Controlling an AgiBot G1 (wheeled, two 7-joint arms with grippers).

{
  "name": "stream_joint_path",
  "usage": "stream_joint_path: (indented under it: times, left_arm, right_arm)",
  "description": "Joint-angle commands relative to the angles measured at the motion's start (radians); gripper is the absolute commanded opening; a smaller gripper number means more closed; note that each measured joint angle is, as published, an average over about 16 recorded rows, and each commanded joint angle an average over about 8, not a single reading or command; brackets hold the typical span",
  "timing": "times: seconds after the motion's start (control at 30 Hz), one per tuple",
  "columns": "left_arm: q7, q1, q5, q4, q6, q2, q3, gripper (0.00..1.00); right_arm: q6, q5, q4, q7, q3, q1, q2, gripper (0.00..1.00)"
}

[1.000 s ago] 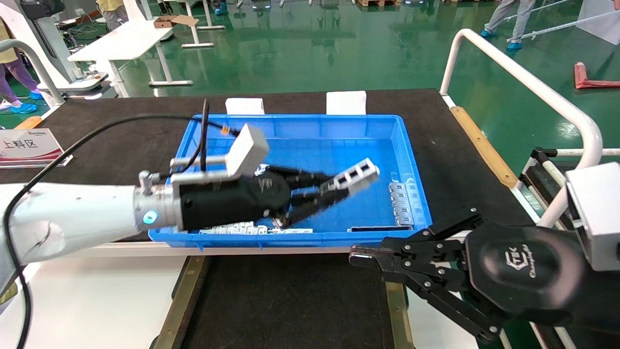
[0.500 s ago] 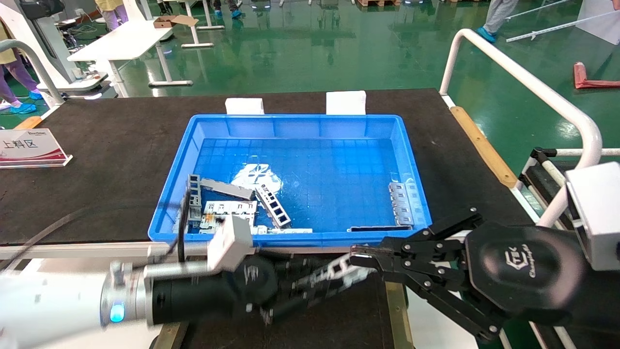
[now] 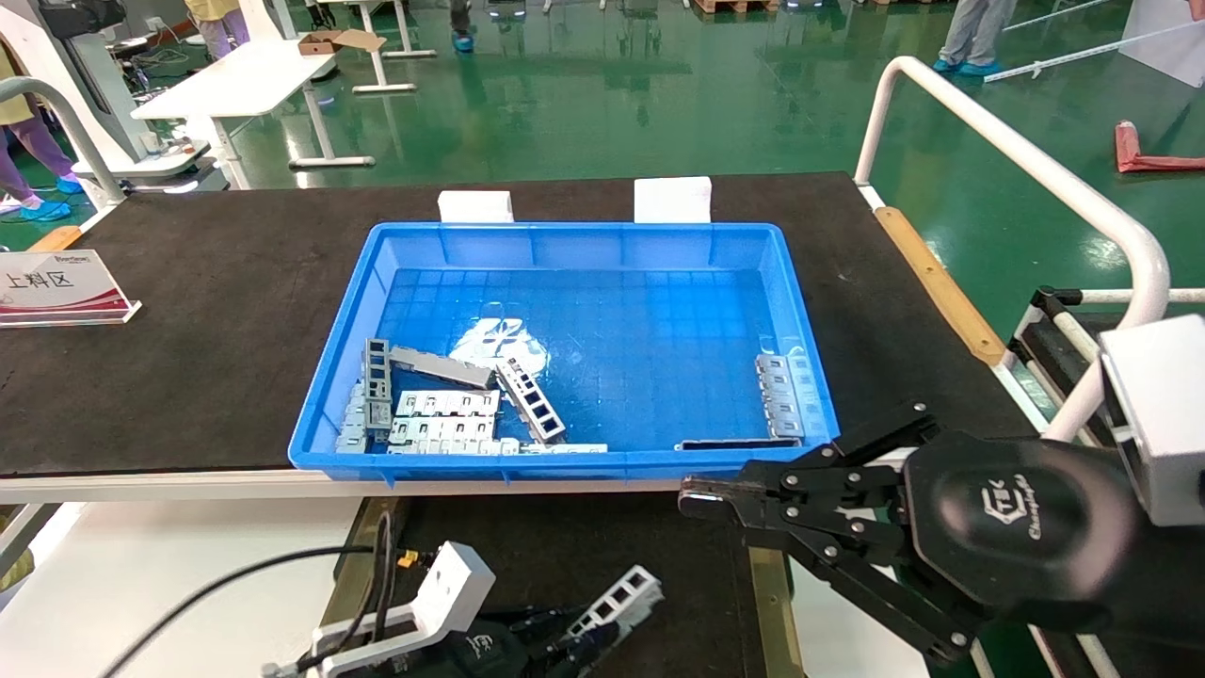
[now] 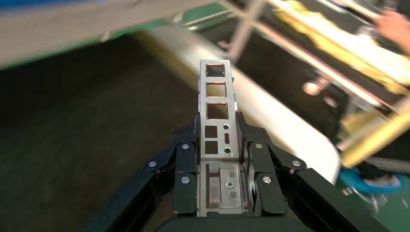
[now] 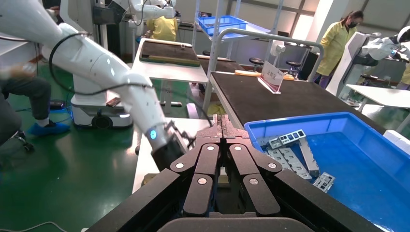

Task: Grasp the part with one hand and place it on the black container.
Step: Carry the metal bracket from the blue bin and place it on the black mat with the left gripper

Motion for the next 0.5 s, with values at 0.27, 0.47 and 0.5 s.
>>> stream_joint_path:
  times: [0.27,0.47,0.5]
  left_arm:
    - [-0.056,0.073,-0.002,0.087,-0.294,0.136,0.01,0.0]
    - [-0.101,0.079,-0.031,0.156,-0.452,0.247,0.003,0.0]
    - [-0.107,0.079,-0.036,0.165,-0.472,0.263,0.002,0.0]
  right_arm:
    - [0.0,0.0,0.0,0.0,0.0,0.0,0.0,0.0]
    - [0.0,0.0,0.0,0.0,0.0,0.0,0.0,0.0]
    - [0.0,0.0,0.0,0.0,0.0,0.0,0.0,0.0]
